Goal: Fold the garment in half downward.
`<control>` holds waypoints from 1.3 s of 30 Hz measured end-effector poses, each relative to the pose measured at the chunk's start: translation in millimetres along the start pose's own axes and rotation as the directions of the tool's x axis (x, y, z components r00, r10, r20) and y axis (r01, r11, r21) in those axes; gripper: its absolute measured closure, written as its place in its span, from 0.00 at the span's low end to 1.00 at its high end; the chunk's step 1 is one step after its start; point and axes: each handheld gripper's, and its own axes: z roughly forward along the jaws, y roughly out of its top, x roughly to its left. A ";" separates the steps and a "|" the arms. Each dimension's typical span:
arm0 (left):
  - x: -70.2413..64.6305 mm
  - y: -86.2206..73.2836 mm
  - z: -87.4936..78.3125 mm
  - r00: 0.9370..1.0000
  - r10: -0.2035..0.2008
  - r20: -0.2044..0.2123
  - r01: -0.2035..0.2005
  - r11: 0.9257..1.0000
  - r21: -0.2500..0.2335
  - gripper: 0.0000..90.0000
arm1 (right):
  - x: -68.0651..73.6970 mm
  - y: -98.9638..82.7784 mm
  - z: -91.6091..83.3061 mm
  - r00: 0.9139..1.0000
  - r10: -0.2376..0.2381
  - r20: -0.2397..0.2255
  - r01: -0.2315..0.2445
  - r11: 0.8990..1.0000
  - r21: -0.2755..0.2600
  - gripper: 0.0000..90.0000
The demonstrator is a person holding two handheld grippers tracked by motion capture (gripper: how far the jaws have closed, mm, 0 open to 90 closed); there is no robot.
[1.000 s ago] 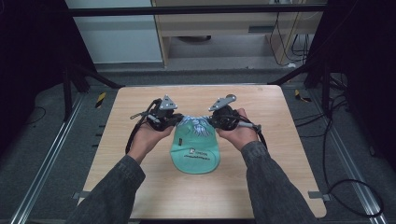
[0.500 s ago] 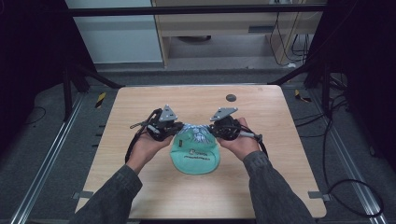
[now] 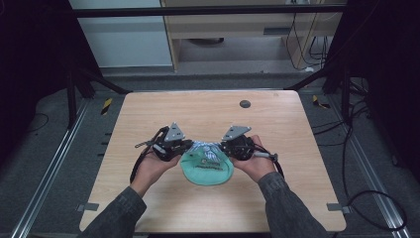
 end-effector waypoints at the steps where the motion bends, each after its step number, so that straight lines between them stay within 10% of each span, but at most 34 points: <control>1: -1.4 -1.9 0.5 1.000 -0.006 0.005 0.006 1.000 -0.001 0.96 | 1.8 -1.0 -0.3 1.000 -0.006 0.003 0.006 1.000 0.003 0.93; 39: -33.7 -47.6 8.7 0.998 -0.009 0.067 0.009 1.000 -0.010 0.96 | 38.0 -46.0 0.0 0.999 -0.026 -0.020 0.027 0.998 0.048 0.91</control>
